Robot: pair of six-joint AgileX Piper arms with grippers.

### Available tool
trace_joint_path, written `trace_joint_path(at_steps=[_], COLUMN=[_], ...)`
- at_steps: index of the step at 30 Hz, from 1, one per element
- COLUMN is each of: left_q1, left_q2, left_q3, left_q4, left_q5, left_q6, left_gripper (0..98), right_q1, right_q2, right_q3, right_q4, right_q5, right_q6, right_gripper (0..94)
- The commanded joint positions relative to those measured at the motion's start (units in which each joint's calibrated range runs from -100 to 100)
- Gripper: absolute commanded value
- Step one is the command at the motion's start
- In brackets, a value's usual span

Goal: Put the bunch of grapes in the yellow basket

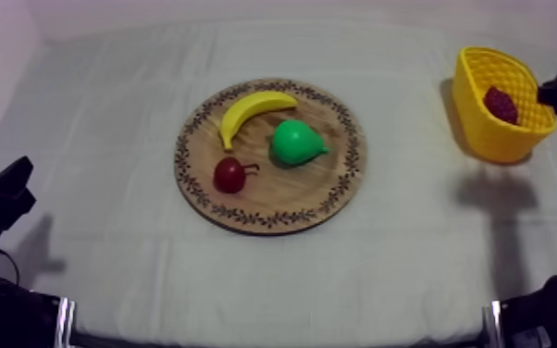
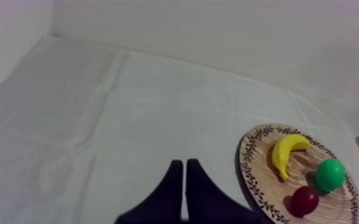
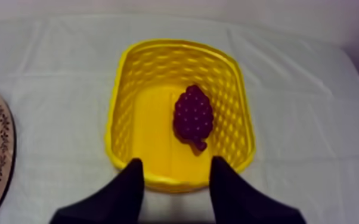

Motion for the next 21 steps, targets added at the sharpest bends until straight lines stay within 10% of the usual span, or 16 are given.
trace_joint_path(at_steps=[1,21], left_q1=[0.00,0.00], left_q2=[0.00,0.00], left_q3=[-0.03,-0.03], left_q4=[0.00,0.00], left_q5=[-0.03,-0.03], left_q6=[0.00,0.00], left_gripper=[0.1,0.1], right_q1=[-0.41,-1.64], right_q2=[-10.77,-42.54], right_q3=[6.86,33.44], right_q4=[0.07,-4.87], right_q5=[-0.94,-7.20], right_q6=[-0.33,0.66], right_gripper=[29.8,0.7])
